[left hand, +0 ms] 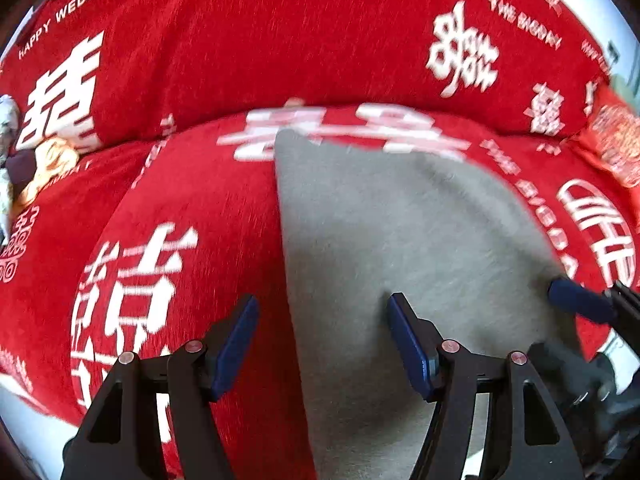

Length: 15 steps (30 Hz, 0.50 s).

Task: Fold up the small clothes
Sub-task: 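Open both grippers and smooth the folded sweater square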

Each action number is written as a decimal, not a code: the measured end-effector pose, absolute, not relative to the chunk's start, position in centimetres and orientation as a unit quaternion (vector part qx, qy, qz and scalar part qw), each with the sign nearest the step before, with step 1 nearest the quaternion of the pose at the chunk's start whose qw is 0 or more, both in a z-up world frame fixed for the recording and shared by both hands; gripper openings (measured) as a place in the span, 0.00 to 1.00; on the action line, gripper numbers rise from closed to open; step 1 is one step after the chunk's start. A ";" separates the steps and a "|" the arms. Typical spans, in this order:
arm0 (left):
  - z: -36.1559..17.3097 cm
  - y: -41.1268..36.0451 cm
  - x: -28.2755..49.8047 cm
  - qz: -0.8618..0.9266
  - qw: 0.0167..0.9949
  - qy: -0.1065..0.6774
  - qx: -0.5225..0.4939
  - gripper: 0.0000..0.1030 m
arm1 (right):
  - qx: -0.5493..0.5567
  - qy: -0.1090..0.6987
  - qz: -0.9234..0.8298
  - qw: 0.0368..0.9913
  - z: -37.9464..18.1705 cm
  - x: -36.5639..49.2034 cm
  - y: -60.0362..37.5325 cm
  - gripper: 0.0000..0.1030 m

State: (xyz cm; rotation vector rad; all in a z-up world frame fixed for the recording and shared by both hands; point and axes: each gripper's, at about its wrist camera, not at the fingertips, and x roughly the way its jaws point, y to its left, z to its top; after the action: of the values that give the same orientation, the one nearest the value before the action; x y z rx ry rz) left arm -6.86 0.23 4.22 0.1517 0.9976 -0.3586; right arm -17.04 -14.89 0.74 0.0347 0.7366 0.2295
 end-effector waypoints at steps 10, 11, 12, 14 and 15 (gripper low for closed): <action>6.2 1.4 -7.0 -0.132 0.884 0.440 0.086 1.00 | -0.016 0.341 0.111 0.934 1.9 -16.4 -15.0 0.67; 6.3 1.0 -6.2 -0.130 0.883 0.442 0.089 1.00 | -0.018 0.342 0.112 0.933 2.1 -15.6 -15.0 0.71; 6.1 0.4 -4.9 -0.129 0.876 0.456 0.089 1.00 | -0.013 0.351 0.125 0.928 2.1 -14.2 -15.2 0.72; 4.5 -0.5 -2.0 -0.111 0.856 0.498 0.087 1.00 | -0.001 0.382 0.140 0.913 1.4 -11.5 -15.4 0.72; 3.8 -0.7 -1.0 -0.111 0.846 0.516 0.080 1.00 | 0.006 0.402 0.143 0.905 0.8 -10.3 -15.7 0.72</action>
State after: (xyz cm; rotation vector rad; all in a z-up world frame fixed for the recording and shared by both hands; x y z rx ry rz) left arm -1.01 -0.70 3.80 0.1682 1.0877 -0.2339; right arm -10.27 -15.70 0.81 0.0121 0.8299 0.2945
